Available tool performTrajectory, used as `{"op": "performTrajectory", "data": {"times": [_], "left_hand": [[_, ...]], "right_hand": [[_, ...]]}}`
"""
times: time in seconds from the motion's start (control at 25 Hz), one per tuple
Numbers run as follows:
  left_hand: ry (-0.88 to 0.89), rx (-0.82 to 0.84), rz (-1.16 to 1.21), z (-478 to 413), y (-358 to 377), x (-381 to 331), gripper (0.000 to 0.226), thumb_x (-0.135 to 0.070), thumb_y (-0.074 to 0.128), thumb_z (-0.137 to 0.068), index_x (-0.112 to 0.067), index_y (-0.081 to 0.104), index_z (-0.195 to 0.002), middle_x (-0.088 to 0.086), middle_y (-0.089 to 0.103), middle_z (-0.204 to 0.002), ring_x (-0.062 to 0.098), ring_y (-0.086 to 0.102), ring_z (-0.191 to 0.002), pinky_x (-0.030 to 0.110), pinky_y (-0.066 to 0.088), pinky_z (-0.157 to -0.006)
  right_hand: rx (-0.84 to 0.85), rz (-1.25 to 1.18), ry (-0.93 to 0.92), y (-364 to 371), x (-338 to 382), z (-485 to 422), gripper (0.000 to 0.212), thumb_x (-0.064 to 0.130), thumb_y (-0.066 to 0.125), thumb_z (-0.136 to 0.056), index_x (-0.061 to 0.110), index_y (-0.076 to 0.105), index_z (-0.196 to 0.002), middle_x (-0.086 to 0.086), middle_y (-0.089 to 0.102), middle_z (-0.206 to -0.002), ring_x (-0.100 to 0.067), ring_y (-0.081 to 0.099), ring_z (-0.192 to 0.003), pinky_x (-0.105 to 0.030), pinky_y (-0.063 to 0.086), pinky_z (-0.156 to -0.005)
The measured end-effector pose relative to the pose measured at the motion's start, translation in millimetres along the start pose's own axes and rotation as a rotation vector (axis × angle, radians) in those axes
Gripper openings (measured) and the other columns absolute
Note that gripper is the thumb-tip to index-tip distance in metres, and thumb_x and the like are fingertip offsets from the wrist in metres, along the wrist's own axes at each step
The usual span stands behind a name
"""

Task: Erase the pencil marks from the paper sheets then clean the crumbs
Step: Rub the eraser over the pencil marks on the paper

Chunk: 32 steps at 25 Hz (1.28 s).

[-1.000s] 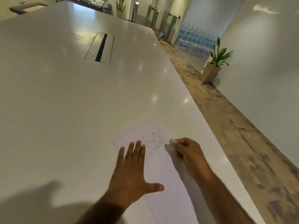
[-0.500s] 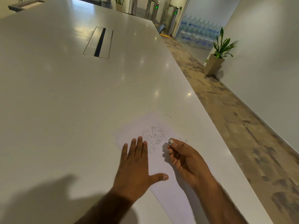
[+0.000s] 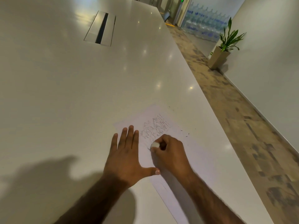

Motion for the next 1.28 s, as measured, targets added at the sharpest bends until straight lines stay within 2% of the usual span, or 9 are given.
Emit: {"op": "performTrajectory", "data": {"times": [0.28,0.4,0.52,0.64,0.76,0.92,1.08,1.16,1.28], "left_hand": [[0.009,0.004,-0.029,-1,0,0,0.140,-0.105,-0.008,-0.046,-0.016,-0.046,-0.146,0.009,-0.052,-0.154,0.029,-0.043,-0.147,0.056,-0.018,-0.124],[0.007,0.011,-0.005,-1,1,0,0.143,-0.106,-0.007,-0.046,-0.015,-0.042,-0.150,0.009,-0.049,-0.156,0.028,-0.041,-0.149,0.056,-0.018,-0.124],[0.016,-0.002,-0.022,-1,0,1,0.141,-0.104,-0.008,-0.046,-0.015,-0.041,-0.150,0.009,-0.050,-0.156,0.029,-0.042,-0.148,0.056,-0.018,-0.124],[0.006,0.014,0.004,-1,2,0,0.140,-0.107,-0.010,-0.044,-0.016,-0.047,-0.144,0.008,-0.054,-0.152,0.029,-0.044,-0.146,0.055,-0.022,-0.122],[0.012,-0.005,-0.016,-2,3,1,0.139,-0.105,-0.012,-0.045,-0.016,-0.047,-0.145,0.008,-0.056,-0.151,0.027,-0.046,-0.145,0.055,-0.023,-0.122],[-0.002,-0.001,-0.008,-3,5,0,0.141,-0.107,-0.014,-0.043,-0.017,-0.046,-0.146,0.007,-0.055,-0.152,0.026,-0.050,-0.141,0.054,-0.026,-0.120],[0.007,-0.005,0.005,-3,3,1,0.142,-0.111,-0.005,-0.047,-0.018,-0.042,-0.149,0.006,-0.051,-0.155,0.025,-0.048,-0.143,0.053,-0.026,-0.121],[0.012,-0.010,-0.006,-2,2,1,0.140,-0.109,-0.007,-0.049,-0.017,-0.042,-0.149,0.006,-0.052,-0.154,0.025,-0.045,-0.145,0.054,-0.023,-0.122],[0.010,0.004,0.012,-2,-1,1,0.139,-0.110,-0.009,-0.045,-0.019,-0.047,-0.143,0.006,-0.052,-0.153,0.026,-0.044,-0.146,0.054,-0.022,-0.123]], "right_hand": [[0.160,0.057,-0.008,3,11,1,0.013,0.022,0.074,-0.092,0.030,0.066,-0.085,0.019,0.067,-0.083,-0.001,0.065,-0.076,-0.006,0.046,-0.059],[0.067,0.020,0.023,0,9,0,0.011,0.022,0.073,-0.094,0.026,0.068,-0.085,0.016,0.068,-0.082,0.000,0.065,-0.075,-0.007,0.045,-0.060],[0.145,0.033,0.010,0,8,5,0.018,0.019,0.075,-0.092,0.029,0.065,-0.080,0.016,0.068,-0.077,0.006,0.065,-0.075,-0.005,0.046,-0.056],[0.086,0.014,0.044,-2,5,8,0.015,0.019,0.074,-0.092,0.027,0.067,-0.081,0.015,0.069,-0.077,0.001,0.067,-0.070,-0.007,0.047,-0.056],[0.167,-0.001,0.006,2,7,12,0.014,0.022,0.075,-0.093,0.027,0.067,-0.082,0.013,0.070,-0.076,-0.002,0.069,-0.070,-0.012,0.053,-0.060],[0.090,0.005,0.033,-2,5,10,0.016,0.023,0.073,-0.093,0.029,0.065,-0.081,0.015,0.068,-0.074,0.002,0.067,-0.070,-0.007,0.045,-0.056],[0.034,-0.025,0.054,-1,3,12,0.014,0.023,0.073,-0.092,0.027,0.066,-0.081,0.015,0.069,-0.077,-0.004,0.067,-0.072,-0.014,0.052,-0.060],[0.080,-0.014,0.004,1,5,12,0.014,0.022,0.074,-0.091,0.027,0.065,-0.081,0.014,0.069,-0.078,-0.004,0.067,-0.073,-0.018,0.056,-0.063],[0.062,-0.017,0.057,0,2,10,0.019,0.026,0.076,-0.091,0.029,0.064,-0.077,0.017,0.068,-0.077,-0.001,0.066,-0.071,-0.010,0.048,-0.057]]}}
Point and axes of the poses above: each hand's wrist, its own z-axis away from the middle knuckle, its own y-axis out of the palm, x = y × z, the point moved 3 cm from there along -z, towards the middle knuckle
